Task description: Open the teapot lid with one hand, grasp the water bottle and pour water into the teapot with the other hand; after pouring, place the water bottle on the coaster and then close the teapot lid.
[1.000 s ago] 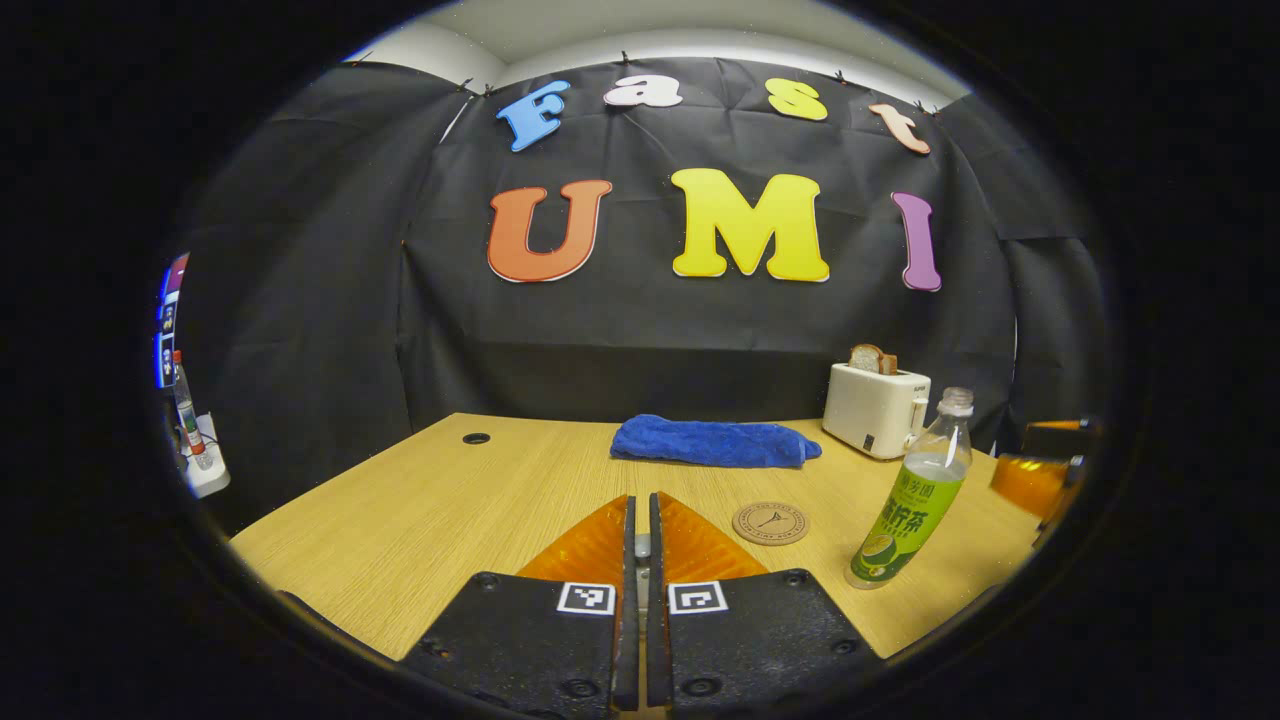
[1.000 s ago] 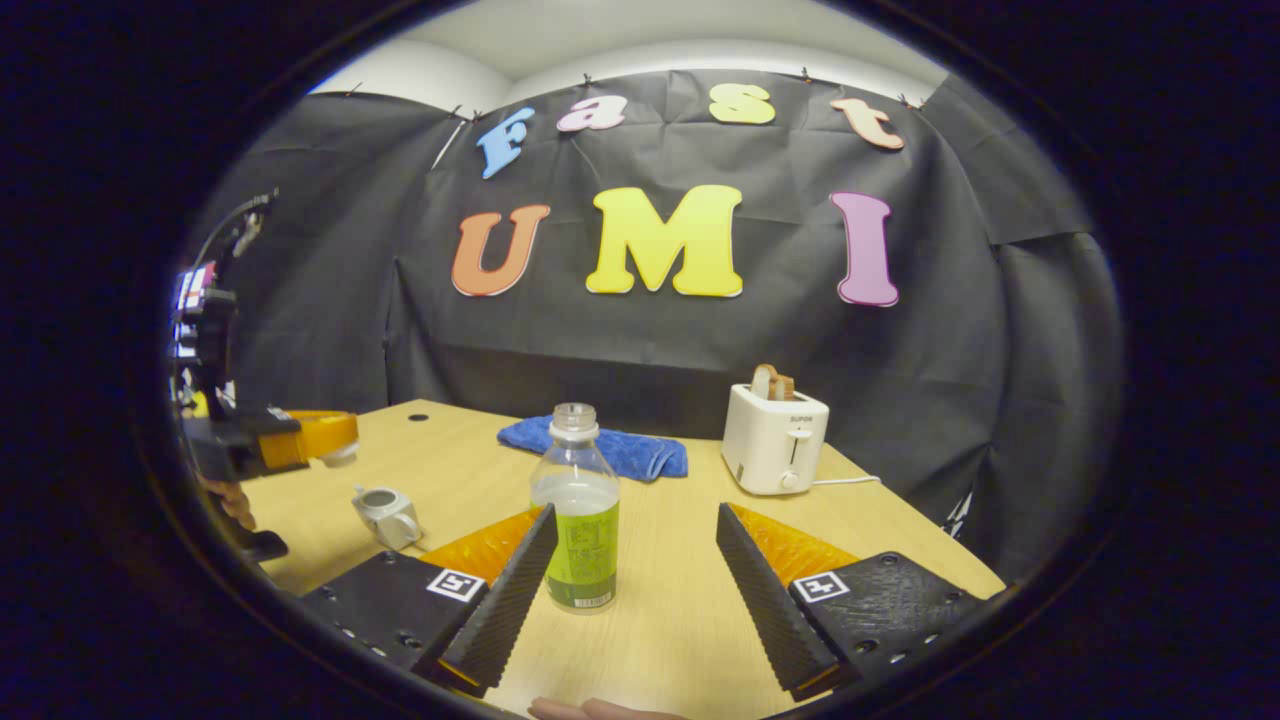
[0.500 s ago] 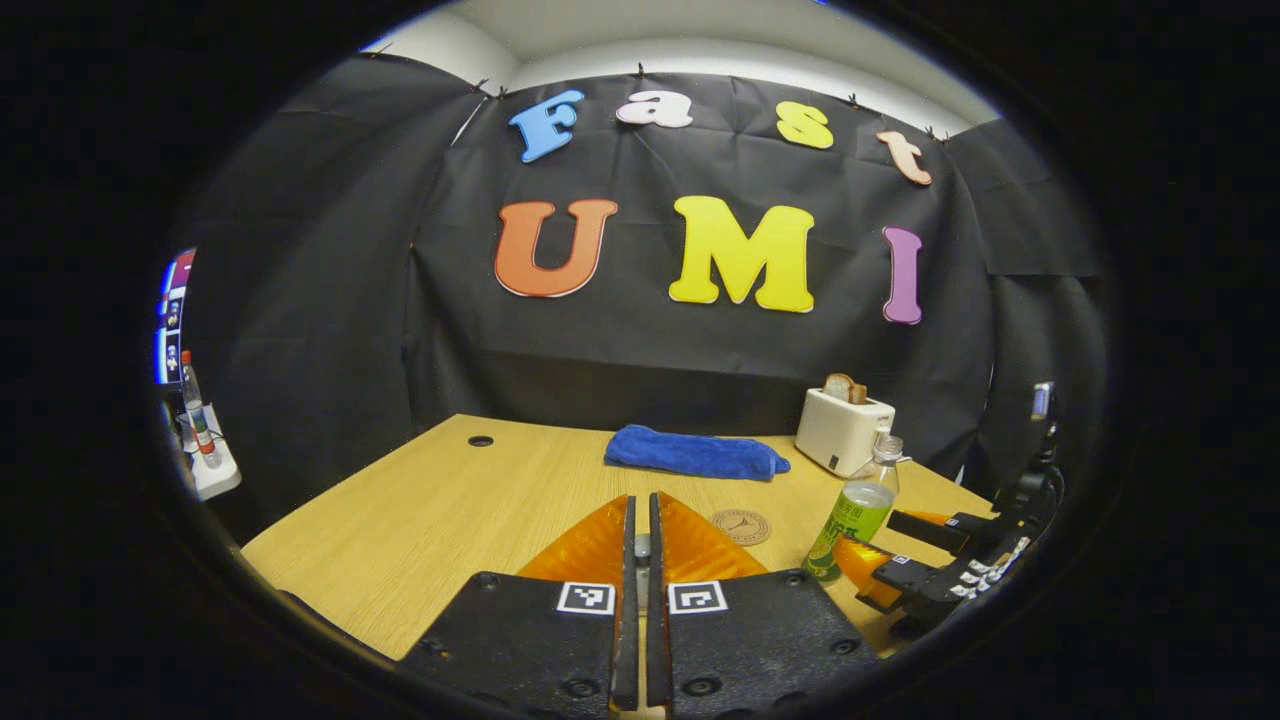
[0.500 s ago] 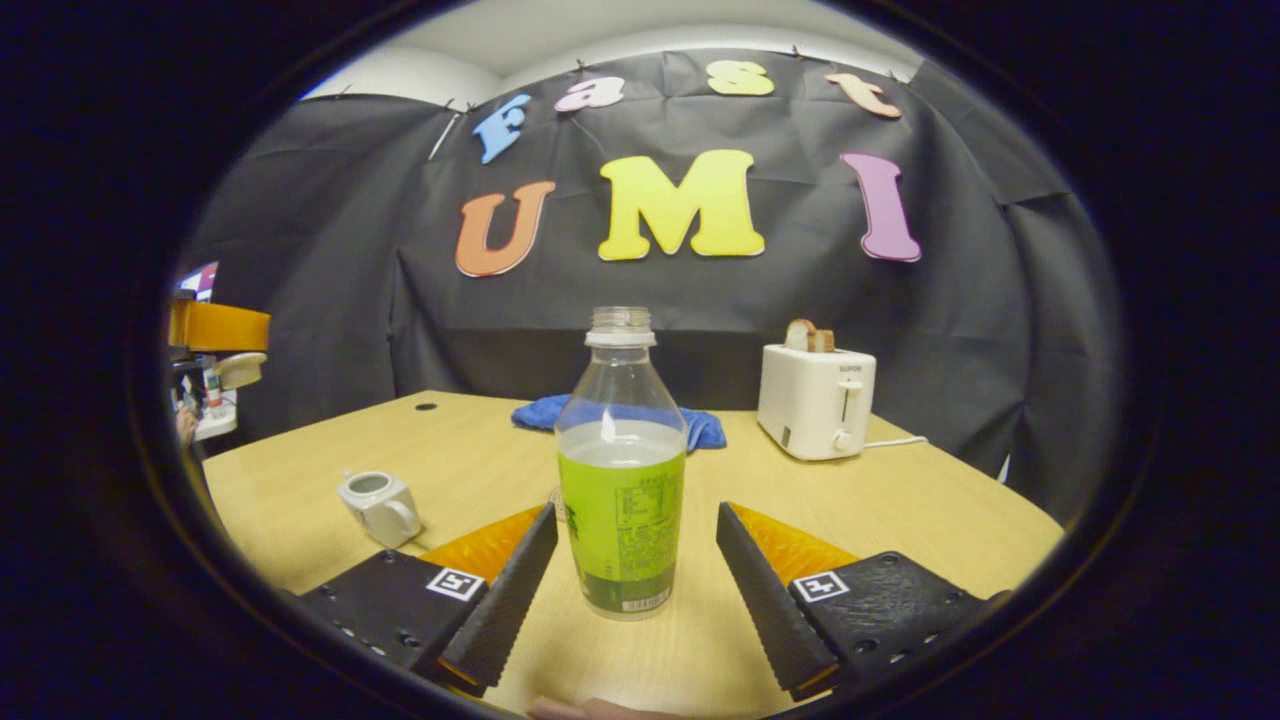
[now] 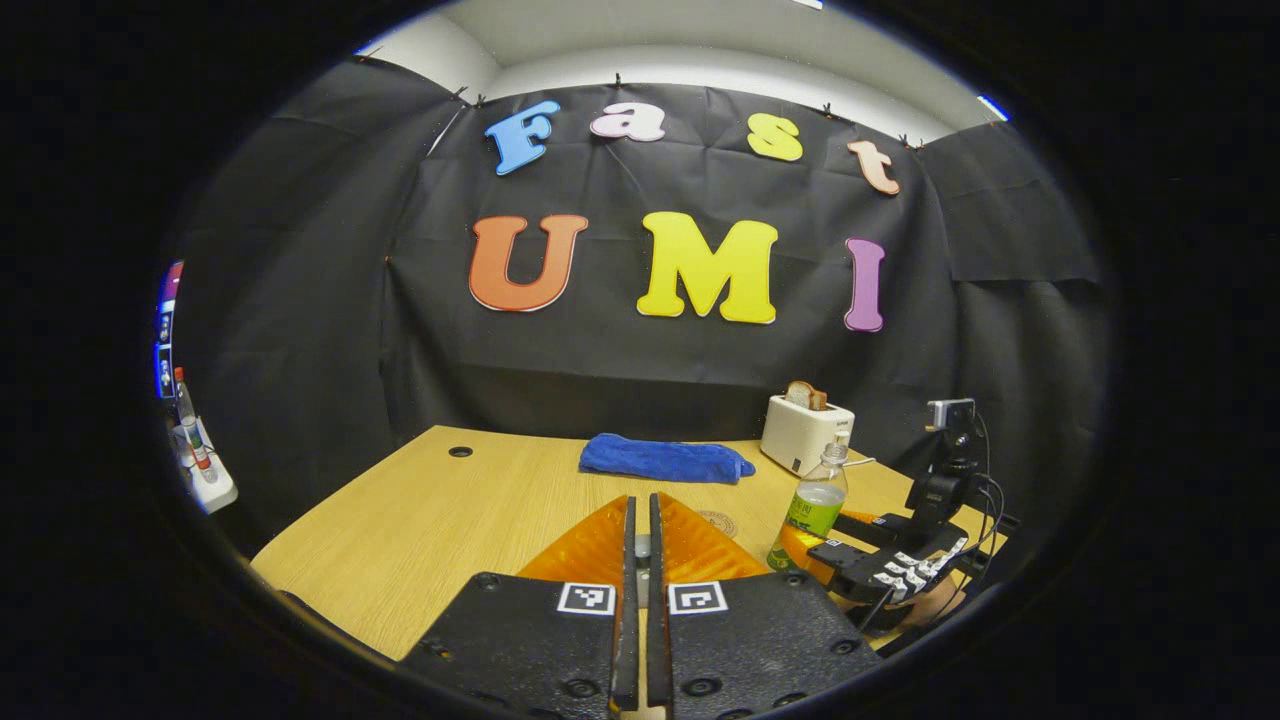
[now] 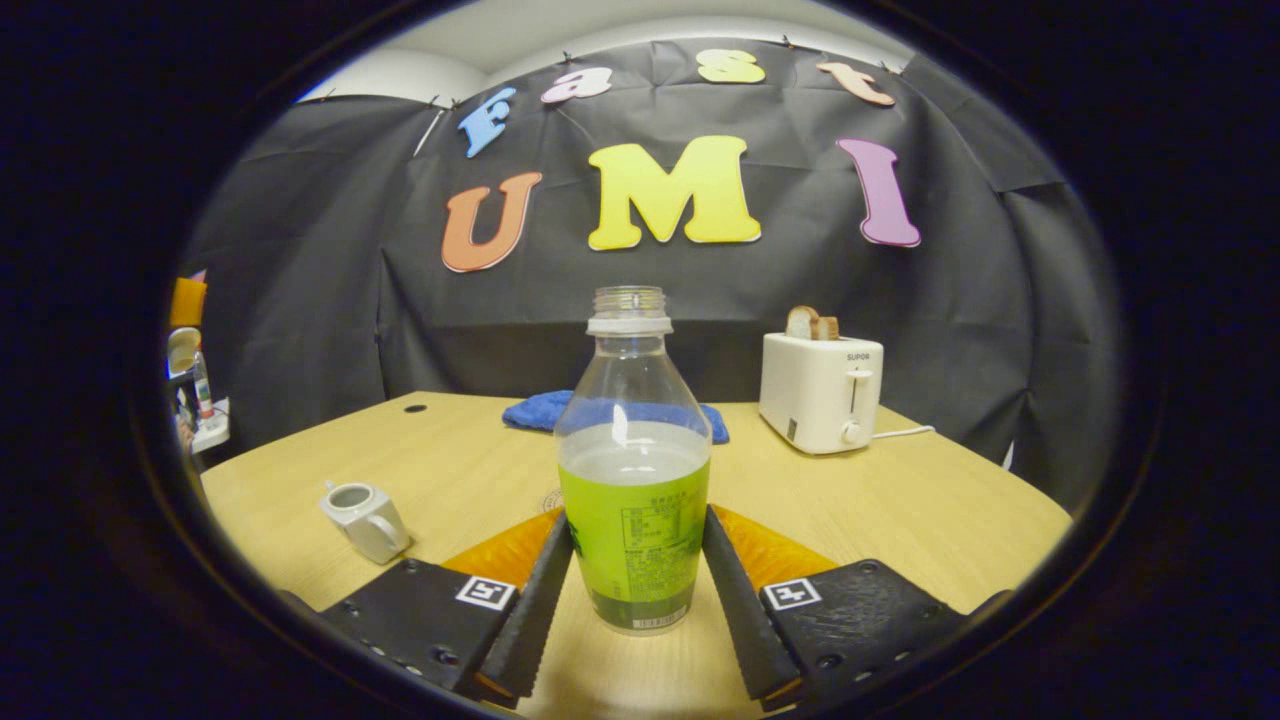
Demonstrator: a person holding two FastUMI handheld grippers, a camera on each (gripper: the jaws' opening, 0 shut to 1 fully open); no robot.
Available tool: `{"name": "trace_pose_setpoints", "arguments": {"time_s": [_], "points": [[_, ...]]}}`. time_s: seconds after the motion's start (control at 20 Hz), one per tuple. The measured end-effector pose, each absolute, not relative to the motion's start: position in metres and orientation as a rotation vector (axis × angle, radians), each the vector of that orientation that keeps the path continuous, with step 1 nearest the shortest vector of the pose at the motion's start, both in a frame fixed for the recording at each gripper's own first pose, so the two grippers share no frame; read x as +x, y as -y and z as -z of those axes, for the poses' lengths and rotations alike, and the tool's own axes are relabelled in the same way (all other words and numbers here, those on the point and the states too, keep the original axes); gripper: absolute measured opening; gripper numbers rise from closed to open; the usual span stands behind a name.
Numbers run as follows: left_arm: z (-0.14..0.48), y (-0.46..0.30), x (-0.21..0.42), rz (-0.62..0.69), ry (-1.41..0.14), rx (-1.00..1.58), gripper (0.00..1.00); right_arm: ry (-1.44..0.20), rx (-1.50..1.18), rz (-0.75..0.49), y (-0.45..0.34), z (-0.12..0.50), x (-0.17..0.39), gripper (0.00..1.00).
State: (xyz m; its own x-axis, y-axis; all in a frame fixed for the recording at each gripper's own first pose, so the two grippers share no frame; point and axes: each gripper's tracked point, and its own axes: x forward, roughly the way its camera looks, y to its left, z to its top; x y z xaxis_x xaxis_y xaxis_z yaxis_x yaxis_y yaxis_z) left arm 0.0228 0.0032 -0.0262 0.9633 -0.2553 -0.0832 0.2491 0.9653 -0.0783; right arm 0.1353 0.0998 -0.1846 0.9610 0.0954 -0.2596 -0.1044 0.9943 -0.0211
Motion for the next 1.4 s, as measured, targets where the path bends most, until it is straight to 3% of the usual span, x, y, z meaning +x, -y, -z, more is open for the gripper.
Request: {"name": "trace_pose_setpoints", "arguments": {"time_s": [0.4, 0.65, 1.2, 1.4], "points": [[0.022, -0.036, 0.019, 0.244, -0.088, -0.055, 0.05, -0.301, -0.371, -0.055, -0.123, 0.163, 0.126, 0.74], [0.025, -0.052, 0.019, 0.225, -0.1, -0.023, 0.05, -0.296, -0.619, 0.075, -0.122, 0.148, 0.129, 0.75], [0.018, -0.078, 0.016, 0.2, -0.074, -0.041, 0.06, -0.238, -1.252, -0.013, -0.18, 0.167, 0.135, 0.74], [0.024, -0.096, 0.021, 0.163, -0.099, -0.073, 0.06, -0.172, -1.485, 0.017, -0.18, 0.162, 0.145, 0.76]]}}
